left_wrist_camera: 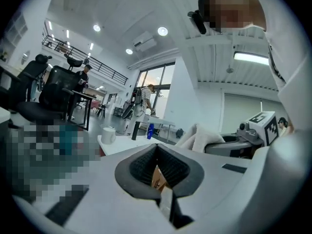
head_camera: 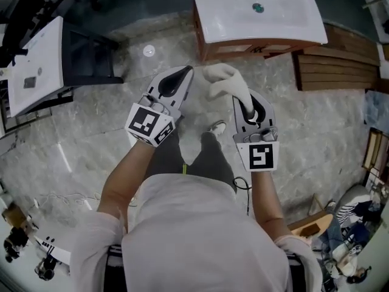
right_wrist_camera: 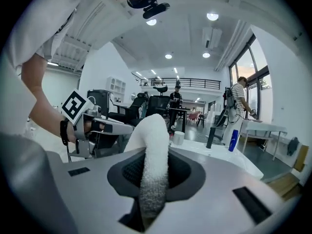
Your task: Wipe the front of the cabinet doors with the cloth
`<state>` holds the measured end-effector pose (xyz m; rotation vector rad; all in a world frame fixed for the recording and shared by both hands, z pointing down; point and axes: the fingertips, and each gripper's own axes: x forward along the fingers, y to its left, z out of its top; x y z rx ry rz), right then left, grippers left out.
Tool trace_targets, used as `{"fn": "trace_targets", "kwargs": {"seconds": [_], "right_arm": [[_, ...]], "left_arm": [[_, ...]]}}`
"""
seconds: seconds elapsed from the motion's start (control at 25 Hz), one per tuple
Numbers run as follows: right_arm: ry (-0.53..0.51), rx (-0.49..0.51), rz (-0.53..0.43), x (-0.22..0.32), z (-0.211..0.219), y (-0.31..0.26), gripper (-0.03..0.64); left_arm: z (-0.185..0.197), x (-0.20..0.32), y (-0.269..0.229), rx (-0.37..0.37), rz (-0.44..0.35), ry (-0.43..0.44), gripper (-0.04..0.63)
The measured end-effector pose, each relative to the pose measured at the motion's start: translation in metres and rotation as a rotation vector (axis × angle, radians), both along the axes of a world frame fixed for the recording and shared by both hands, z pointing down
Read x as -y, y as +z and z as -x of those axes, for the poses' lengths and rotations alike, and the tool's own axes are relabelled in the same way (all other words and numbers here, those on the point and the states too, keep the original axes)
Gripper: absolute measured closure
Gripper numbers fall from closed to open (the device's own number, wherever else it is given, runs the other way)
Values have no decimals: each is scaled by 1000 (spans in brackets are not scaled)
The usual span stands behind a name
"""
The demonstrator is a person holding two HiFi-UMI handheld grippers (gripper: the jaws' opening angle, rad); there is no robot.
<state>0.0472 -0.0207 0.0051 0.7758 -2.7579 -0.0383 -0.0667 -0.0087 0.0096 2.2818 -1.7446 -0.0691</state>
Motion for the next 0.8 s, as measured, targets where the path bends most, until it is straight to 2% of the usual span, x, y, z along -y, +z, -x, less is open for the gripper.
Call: {"fn": "trace_targets", "kwargs": {"seconds": [0.2, 0.4, 0.6, 0.8], "right_arm": [[-27, -46, 22, 41, 17, 79, 535], [28, -59, 28, 80, 40, 174, 535], [37, -56, 20, 100, 46, 261, 535], [18, -40, 18, 121, 56, 353, 535]], "left_arm": [[22, 26, 70, -77, 37, -74, 578], [47, 54, 178, -193, 87, -72, 578], [57, 67, 264, -236, 96, -66, 578], [69, 83, 357, -231, 125, -81, 578]]}}
